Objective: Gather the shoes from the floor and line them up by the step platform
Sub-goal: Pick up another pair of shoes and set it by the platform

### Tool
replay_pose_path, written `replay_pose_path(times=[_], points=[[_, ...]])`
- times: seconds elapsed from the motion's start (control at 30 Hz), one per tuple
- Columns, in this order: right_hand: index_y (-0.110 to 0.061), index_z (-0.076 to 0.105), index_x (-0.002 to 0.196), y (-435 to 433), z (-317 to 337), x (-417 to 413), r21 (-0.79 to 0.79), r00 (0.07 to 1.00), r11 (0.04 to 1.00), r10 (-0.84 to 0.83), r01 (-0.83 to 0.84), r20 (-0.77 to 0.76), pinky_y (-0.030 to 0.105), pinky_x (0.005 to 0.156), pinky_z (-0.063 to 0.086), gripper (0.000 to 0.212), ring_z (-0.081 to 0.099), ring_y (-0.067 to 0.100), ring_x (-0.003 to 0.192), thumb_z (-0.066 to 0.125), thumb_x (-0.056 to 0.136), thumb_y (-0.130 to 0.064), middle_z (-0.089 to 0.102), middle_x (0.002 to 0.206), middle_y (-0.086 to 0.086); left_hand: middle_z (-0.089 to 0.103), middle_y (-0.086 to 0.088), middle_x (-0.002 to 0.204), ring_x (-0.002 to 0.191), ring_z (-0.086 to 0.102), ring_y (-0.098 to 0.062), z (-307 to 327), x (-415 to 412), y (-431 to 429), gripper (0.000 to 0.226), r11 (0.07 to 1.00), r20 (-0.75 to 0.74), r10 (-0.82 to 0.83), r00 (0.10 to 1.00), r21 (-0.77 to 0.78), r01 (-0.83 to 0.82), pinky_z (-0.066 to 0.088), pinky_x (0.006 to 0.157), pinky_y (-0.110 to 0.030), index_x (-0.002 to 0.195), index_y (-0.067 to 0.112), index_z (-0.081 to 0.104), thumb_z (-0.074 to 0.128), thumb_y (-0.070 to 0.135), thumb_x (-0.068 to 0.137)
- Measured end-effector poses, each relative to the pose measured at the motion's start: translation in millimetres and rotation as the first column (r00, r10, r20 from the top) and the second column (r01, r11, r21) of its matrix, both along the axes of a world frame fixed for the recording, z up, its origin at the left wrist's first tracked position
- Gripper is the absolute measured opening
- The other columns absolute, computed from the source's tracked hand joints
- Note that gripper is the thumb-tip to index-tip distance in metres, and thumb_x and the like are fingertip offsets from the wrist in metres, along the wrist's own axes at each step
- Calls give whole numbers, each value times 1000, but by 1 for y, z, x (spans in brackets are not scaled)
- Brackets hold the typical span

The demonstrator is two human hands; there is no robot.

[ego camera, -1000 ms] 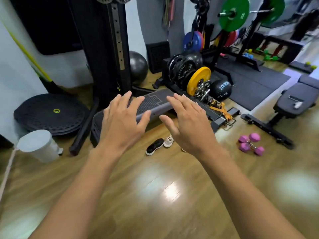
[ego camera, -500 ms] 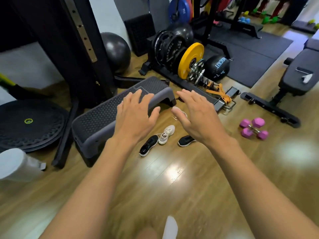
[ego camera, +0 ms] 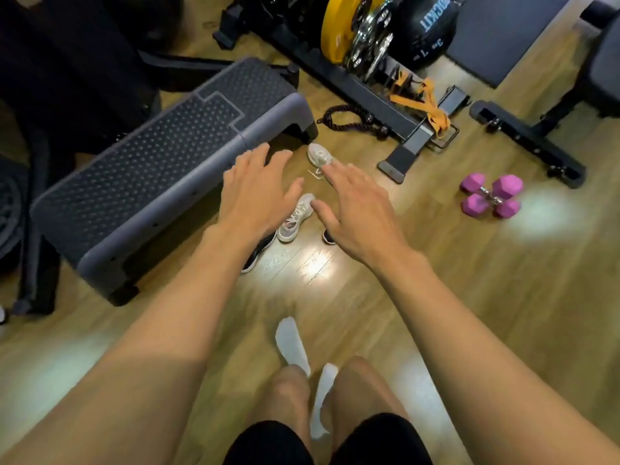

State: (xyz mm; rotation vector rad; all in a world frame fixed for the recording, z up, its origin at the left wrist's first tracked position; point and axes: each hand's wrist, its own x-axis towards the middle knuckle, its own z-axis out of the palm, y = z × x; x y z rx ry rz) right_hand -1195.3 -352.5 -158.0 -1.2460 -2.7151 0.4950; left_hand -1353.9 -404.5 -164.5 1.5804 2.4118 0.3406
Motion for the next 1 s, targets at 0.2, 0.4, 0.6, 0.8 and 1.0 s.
replay_pose_path(times=[0.2, 0.4, 0.6, 0.8, 1.0], points=[[-18, 34, 144, 39, -152, -37, -143, 999, 990, 21, -14, 45, 46, 113, 27, 58, 25, 24, 142, 51, 93, -39, 34, 152, 3, 40, -7, 145, 129, 39, -32, -149, -21, 46, 51, 988, 27, 91, 995, -124, -87, 34, 102, -47, 137, 28, 44, 44, 49, 90], [-15, 35, 141, 35, -355, -89, -325, 984, 938, 157, -123, 82, 43, 103, 34, 57, 36, 27, 133, 53, 90, -32, 41, 145, 6, 50, -10, 135, 123, 44, -34, -356, -57, 38, 54, 891, 5, 263, 965, -384, -241, 36, 97, -47, 134, 24, 48, 46, 51, 87], [-15, 28, 144, 17, -549, -137, -523, 977, 843, 198, -125, 85, 44, 103, 38, 63, 38, 30, 131, 54, 89, -30, 38, 143, 9, 56, -14, 120, 112, 52, -37, -551, -102, 16, 57, 751, 52, 414, 909, -584, -309, 46, 91, -40, 124, 21, 53, 57, 48, 74], [-9, 20, 144, 5, -678, -189, -625, 982, 773, 182, -107, 58, 42, 96, 44, 74, 49, 35, 119, 61, 86, -27, 46, 132, 17, 51, -17, 117, 104, 51, -38, -668, -133, 13, 70, 779, 106, 317, 943, -596, -195, 46, 85, -49, 135, 27, 28, 67, 18, 77], [-10, -13, 151, -11, -725, -216, -610, 999, 792, 36, -39, -17, 40, 96, 40, 93, 46, 40, 118, 55, 90, -31, 40, 136, 29, 54, -9, 86, 71, 53, -31, -699, -164, 7, 62, 919, 30, 168, 985, -367, -146, 44, 61, -43, 120, 25, 25, 65, 6, 76]])
